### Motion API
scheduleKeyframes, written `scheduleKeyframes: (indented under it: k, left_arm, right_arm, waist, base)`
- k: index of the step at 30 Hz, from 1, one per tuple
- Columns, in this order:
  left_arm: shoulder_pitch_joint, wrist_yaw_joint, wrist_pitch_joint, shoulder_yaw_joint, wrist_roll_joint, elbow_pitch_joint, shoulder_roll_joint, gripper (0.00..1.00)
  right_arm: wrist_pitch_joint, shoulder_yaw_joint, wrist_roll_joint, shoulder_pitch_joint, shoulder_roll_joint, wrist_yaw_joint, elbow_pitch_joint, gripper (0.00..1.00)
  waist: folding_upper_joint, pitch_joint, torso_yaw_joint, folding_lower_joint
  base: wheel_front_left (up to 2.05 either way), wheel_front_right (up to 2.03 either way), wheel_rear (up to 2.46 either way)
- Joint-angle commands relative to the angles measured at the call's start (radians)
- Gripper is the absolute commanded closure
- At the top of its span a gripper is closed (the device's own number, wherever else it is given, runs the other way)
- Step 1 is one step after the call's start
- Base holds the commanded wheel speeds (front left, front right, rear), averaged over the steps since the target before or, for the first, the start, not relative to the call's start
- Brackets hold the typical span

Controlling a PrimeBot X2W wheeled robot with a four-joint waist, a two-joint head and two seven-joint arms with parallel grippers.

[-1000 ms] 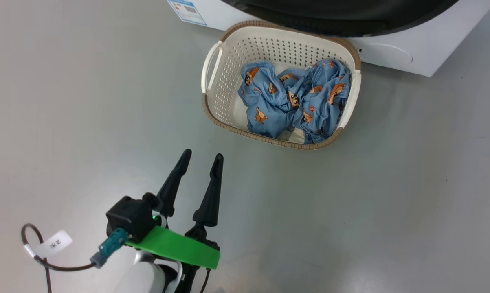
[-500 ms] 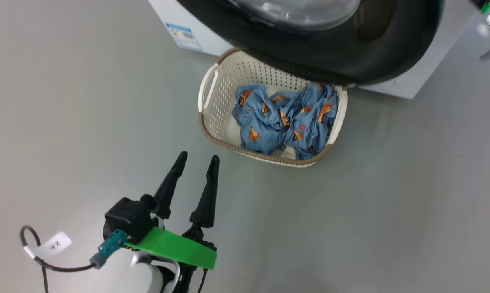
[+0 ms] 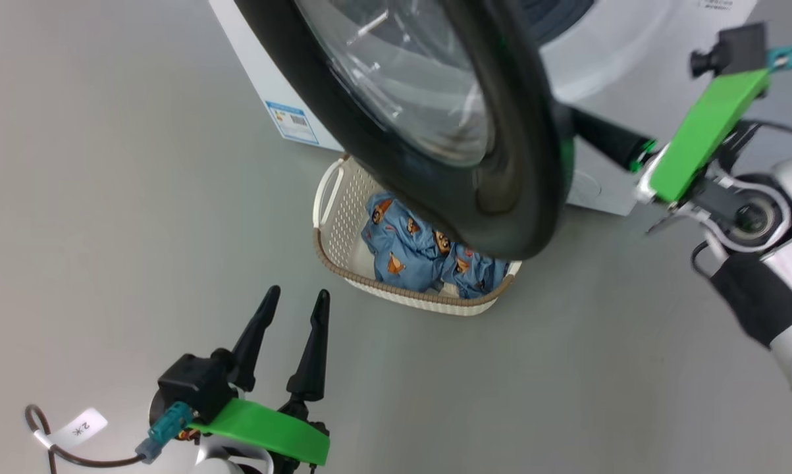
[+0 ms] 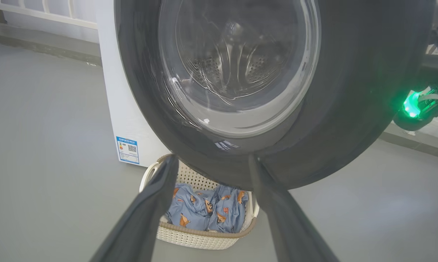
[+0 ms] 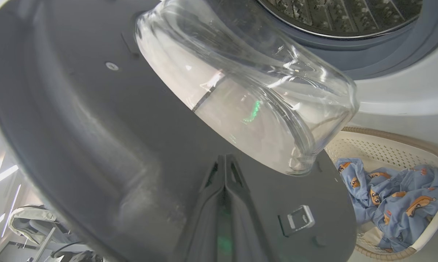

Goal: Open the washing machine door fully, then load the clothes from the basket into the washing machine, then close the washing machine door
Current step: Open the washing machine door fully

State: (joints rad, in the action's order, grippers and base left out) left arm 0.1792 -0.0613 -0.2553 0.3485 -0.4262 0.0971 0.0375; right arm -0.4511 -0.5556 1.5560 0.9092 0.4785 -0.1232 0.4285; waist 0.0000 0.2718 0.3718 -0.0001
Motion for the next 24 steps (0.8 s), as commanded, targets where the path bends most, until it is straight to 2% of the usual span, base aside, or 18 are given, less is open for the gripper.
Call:
scheduleKeyframes:
  k: [1, 24]
  left_arm:
    - [-0.006, -0.005, -0.006, -0.040, 0.015, -0.018, 0.013, 0.00]
    - [-0.059, -0.024, -0.006, -0.076, 0.040, -0.007, 0.013, 0.00]
  right_arm:
    - [0.004, -0.018, 0.004, -0.033, -0.017, -0.008, -0.037, 1.00]
    - [-0.007, -0.136, 0.006, -0.136, -0.160, -0.008, -0.098, 1.00]
  waist:
    - [0.0000, -0.028, -0.005, 0.0001]
    - [0.0000, -0.117, 0.045, 0.0001]
  base:
    - [0.00, 0.00, 0.00]
    - [0.00, 0.00, 0.00]
